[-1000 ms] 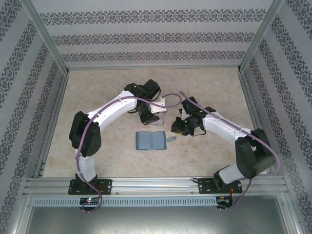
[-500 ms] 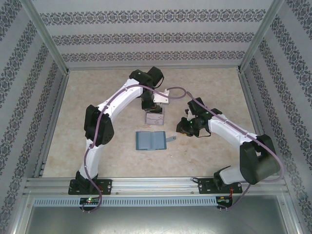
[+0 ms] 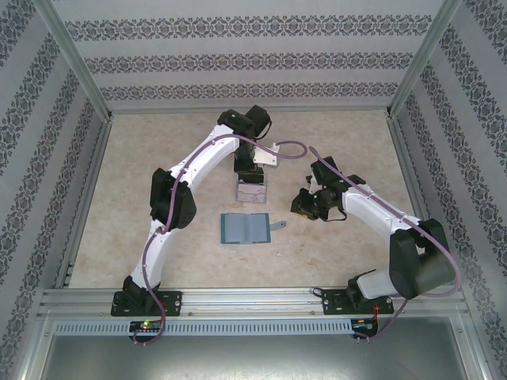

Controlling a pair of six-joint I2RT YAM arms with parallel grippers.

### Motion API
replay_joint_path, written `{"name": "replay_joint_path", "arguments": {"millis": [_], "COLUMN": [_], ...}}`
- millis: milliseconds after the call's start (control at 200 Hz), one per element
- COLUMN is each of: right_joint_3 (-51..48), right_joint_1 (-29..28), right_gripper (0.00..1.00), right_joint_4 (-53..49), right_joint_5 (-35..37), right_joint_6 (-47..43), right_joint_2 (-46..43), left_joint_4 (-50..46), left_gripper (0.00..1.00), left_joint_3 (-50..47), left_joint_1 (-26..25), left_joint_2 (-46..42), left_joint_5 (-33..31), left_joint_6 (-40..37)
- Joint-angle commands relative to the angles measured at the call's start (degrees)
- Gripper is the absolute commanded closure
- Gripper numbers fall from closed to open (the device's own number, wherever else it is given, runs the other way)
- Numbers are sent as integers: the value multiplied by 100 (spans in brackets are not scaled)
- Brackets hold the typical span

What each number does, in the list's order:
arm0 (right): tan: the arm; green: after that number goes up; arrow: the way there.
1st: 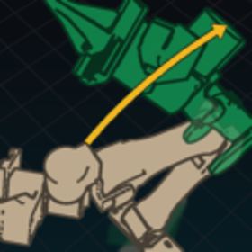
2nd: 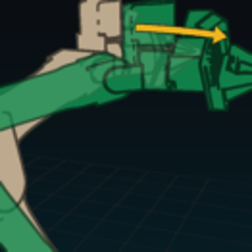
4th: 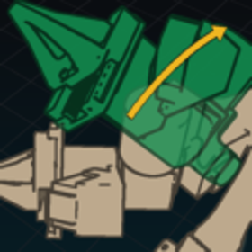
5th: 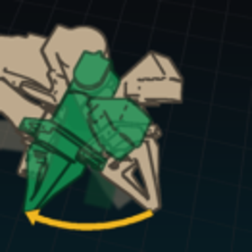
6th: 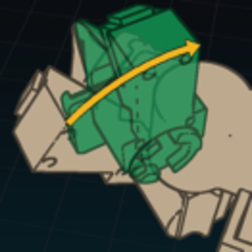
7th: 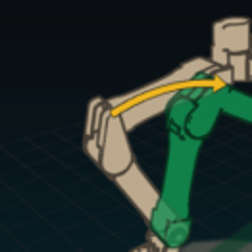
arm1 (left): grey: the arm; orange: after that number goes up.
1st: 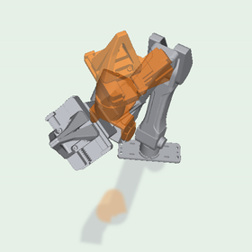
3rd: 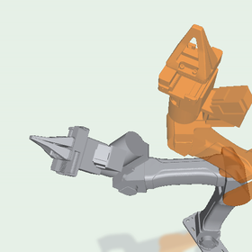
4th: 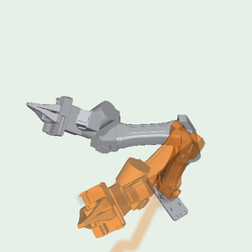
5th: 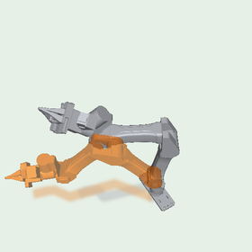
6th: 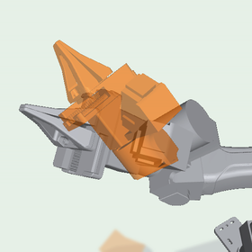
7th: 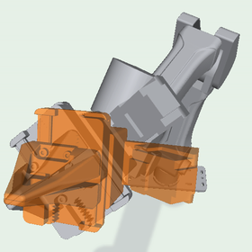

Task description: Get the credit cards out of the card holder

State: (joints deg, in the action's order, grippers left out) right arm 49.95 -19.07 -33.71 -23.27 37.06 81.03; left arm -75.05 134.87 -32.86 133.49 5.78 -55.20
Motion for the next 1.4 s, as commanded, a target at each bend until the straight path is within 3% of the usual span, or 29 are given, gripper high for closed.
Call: {"name": "replay_joint_path", "arguments": {"millis": [0,450,655,809,1119,1399], "right_joint_3": [-47,-21,38,92,102,169], "right_joint_1": [72,118,125,130,131,132], "right_gripper": [78,78,78,77,77,69], "right_joint_4": [-100,-83,-98,-127,-119,-102], "right_joint_5": [-42,-108,-134,-134,-122,-52], "right_joint_6": [-124,-177,-186,-203,-226,-355], "right_joint_2": [-11,111,167,159,162,325], "left_joint_4": [-366,-476,-71,208,264,1061], "left_gripper": [100,100,87,85,81,66], "left_joint_3": [213,214,209,230,139,-1227], "left_joint_1": [87,73,84,87,87,112], "left_joint_2": [174,472,426,373,146,-707], "left_joint_5": [106,89,-447,-801,-785,-624], "left_joint_6": [-205,-97,158,231,560,1274]}}
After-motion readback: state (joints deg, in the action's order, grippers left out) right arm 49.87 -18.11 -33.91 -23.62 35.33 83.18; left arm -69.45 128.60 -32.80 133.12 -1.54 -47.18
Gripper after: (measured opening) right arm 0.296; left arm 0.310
